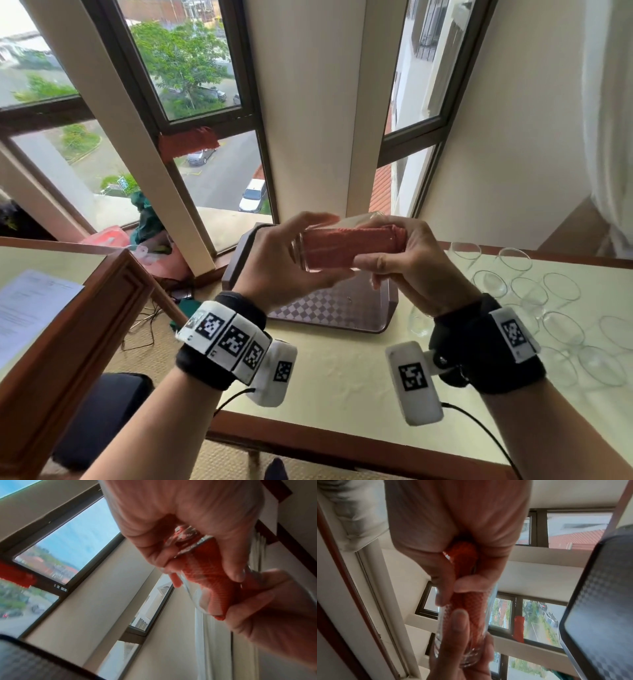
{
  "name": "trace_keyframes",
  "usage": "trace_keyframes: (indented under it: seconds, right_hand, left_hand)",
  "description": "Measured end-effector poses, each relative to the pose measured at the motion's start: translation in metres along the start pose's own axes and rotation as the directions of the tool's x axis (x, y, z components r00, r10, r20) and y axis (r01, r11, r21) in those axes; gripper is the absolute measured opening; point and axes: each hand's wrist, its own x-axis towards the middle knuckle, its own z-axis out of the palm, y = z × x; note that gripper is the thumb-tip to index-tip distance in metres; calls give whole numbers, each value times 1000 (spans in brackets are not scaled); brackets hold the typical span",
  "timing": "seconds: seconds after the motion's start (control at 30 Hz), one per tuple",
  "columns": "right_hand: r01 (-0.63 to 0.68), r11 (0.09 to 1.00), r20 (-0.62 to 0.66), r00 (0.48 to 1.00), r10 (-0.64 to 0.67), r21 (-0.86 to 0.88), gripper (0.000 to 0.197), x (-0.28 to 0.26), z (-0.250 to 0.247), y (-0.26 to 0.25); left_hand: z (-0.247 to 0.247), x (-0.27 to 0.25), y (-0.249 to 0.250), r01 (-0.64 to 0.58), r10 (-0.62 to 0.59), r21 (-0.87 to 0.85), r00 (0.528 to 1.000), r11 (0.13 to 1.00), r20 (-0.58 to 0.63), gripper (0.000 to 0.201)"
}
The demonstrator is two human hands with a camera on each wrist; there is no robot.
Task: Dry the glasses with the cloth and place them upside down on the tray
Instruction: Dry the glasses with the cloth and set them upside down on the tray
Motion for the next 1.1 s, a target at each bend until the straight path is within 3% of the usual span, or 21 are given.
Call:
trace_keyframes:
  seconds: [0.1, 0.23, 0.3, 0.4, 0.47, 0.53, 0.6, 0.67, 0.77, 0.83, 0.97, 1.03, 1.1]
  right_hand:
    - [-6, 999, -14, 1000, 7, 44, 32, -4, -1, 1]
    - [154, 986, -64, 985, -157, -62, 39, -11, 1, 4]
    - [209, 965, -41, 975, -218, -156, 41, -11, 3, 2]
    - [173, 976, -38, 983, -179, -128, 45, -11, 3, -1]
    - [112, 992, -19, 993, -114, -64, 42, -11, 3, -2]
    - [78, 997, -18, 997, -78, -9, 39, -10, 2, -1]
    - [107, 994, -45, 993, -106, 22, 41, -9, 3, 0]
    - [159, 987, -78, 984, -157, 10, 49, -8, 5, 0]
    - [210, 968, -66, 973, -220, -136, 46, -6, 8, -2]
    - [203, 954, -30, 976, -215, -219, 44, -6, 8, -3]
    - [88, 991, 22, 996, -86, -102, 40, -10, 6, -7]
    - [43, 999, 27, 999, -42, -15, 40, -11, 3, -6]
    - [52, 998, -2, 999, -52, 34, 40, -10, 3, -3]
  left_hand:
    - [3, -3, -6, -22, 22, 12, 999, 1000, -23, 75]
    - [6, -6, -1, 181, -189, -295, 982, 938, 2, 79]
    - [5, -5, 4, 213, -231, -378, 973, 901, -4, 82]
    - [1, -3, 6, 124, -138, -304, 990, 945, -24, 78]
    - [-3, -2, 4, 6, -10, -139, 1000, 990, -28, 77]
    - [-6, 0, -1, -148, 150, 73, 989, 986, -20, 75]
    - [-5, 0, -4, -202, 205, 131, 979, 971, -6, 73]
    - [-3, -1, -2, -61, 60, -29, 998, 998, -16, 75]
    - [2, -3, 3, 253, -260, -331, 965, 909, 23, 82]
    - [2, -2, 2, 283, -297, -326, 955, 902, 9, 80]
    - [-2, -3, 4, 51, -56, -104, 997, 993, -48, 73]
    - [-3, -3, 1, -127, 130, 85, 991, 988, -34, 72]
    - [-2, -4, 0, -180, 185, 138, 982, 974, -24, 71]
